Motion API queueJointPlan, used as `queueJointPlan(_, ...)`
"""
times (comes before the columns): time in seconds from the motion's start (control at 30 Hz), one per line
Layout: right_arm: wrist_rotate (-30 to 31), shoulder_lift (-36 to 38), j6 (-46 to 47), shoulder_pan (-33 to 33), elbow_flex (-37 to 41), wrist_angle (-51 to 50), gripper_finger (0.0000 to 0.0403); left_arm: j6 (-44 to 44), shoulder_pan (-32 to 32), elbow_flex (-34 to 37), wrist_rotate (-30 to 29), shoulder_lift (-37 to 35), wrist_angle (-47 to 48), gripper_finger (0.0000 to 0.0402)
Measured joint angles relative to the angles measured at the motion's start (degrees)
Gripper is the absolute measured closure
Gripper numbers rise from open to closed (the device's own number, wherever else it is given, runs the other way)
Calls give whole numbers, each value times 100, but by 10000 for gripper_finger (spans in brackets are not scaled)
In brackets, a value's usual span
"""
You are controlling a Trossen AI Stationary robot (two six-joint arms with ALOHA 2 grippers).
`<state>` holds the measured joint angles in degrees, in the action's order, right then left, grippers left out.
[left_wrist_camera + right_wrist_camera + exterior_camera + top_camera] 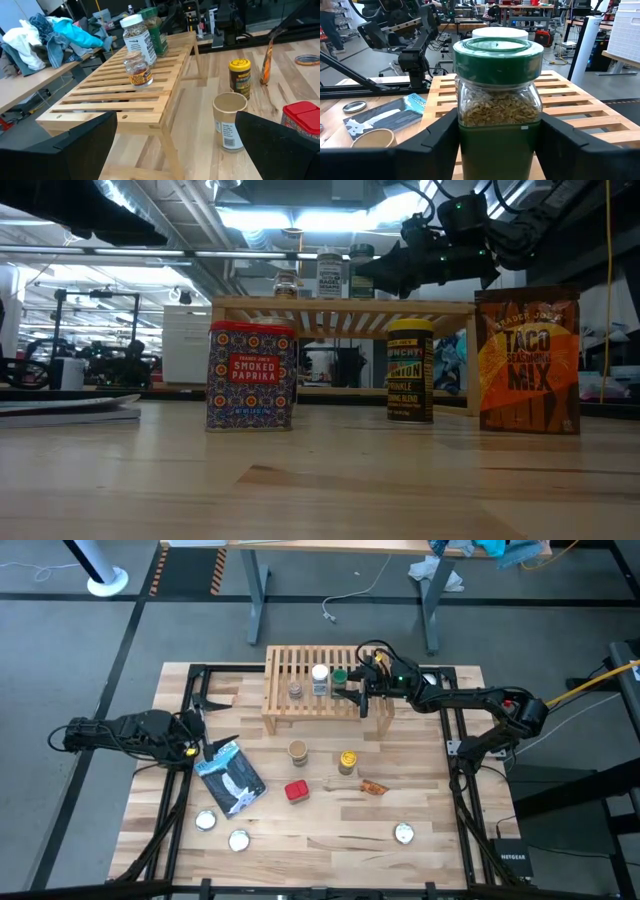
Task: Shelf spices
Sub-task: Remove the green seasoning bottle from the shelf
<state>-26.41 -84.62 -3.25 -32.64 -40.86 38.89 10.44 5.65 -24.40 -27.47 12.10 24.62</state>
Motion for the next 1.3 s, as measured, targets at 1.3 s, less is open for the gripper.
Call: queueJointPlan(1.3,-2,9,-4,0,-4,-81,193,0,-1,0,-1,0,0,2)
